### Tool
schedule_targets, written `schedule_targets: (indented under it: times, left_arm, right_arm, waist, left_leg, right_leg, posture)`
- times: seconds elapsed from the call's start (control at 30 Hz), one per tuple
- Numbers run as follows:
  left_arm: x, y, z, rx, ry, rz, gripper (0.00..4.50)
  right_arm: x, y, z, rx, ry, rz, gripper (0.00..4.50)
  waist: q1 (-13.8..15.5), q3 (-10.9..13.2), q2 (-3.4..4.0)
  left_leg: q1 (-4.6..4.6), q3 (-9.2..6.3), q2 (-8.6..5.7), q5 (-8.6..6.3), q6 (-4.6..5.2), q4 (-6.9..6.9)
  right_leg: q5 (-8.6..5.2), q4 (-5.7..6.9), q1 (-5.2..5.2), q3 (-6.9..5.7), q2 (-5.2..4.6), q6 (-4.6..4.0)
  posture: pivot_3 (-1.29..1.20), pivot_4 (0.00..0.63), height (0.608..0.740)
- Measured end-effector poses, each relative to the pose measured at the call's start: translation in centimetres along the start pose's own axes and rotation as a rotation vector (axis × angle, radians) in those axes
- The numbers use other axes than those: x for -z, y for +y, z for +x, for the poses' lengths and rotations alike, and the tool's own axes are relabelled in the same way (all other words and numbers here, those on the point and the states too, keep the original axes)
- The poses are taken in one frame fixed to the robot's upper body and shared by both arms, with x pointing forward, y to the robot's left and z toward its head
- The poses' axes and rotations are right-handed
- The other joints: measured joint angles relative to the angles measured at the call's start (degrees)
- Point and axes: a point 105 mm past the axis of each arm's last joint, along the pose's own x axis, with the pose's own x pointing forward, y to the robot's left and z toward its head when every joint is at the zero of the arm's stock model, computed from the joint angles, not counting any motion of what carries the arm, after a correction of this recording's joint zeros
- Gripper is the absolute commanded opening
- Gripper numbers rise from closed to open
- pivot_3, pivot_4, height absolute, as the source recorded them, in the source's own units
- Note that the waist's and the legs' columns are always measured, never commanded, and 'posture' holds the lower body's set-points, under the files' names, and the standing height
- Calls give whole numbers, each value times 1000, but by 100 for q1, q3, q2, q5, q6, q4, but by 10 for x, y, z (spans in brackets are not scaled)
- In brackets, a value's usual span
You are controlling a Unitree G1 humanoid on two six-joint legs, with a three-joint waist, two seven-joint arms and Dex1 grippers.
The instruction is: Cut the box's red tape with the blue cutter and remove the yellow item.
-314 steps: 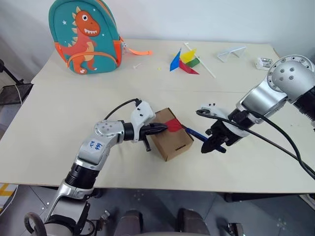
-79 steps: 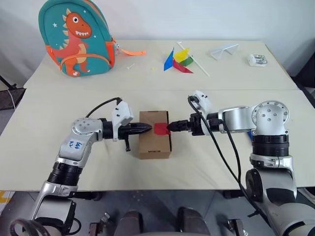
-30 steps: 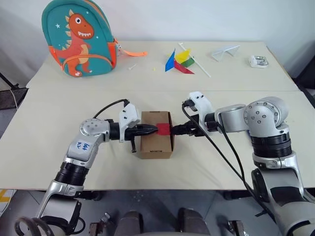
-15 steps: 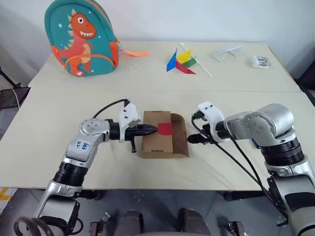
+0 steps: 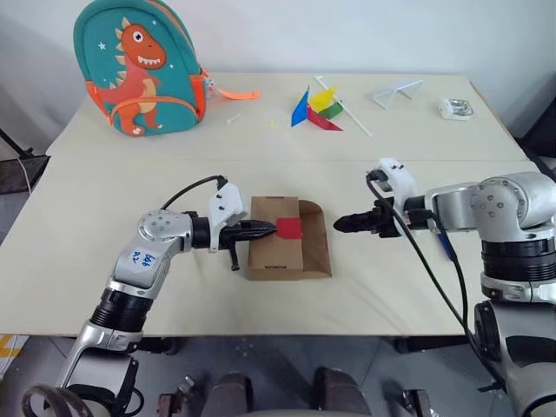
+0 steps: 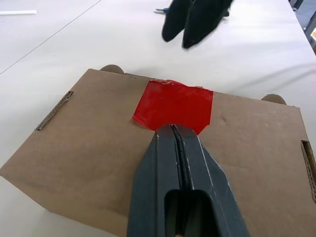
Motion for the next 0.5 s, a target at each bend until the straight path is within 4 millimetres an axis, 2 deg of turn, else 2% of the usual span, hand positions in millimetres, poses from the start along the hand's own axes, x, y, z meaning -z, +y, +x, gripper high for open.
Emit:
schedule_targets:
  times: [0.23,0.5]
  left_arm:
    - [0,2,-3,-3,12,3,0]
    - [0,2,-4,-1,17,1,0]
  right_arm:
    - [14,-9,18,-175,33,292,3915]
    - [15,12,37,-277,66,300,3915]
  waist:
    - [-18,0,1]
    - [-25,0,1]
  left_leg:
    - [1,3,0,1,-1,-1]
    - [2,2,1,1,-2,-1]
  right_leg:
    - [0,0,-1,0,0,0]
    - [0,2,-1,0,0,0]
  posture:
    - [0,150,740]
    - [0,150,740]
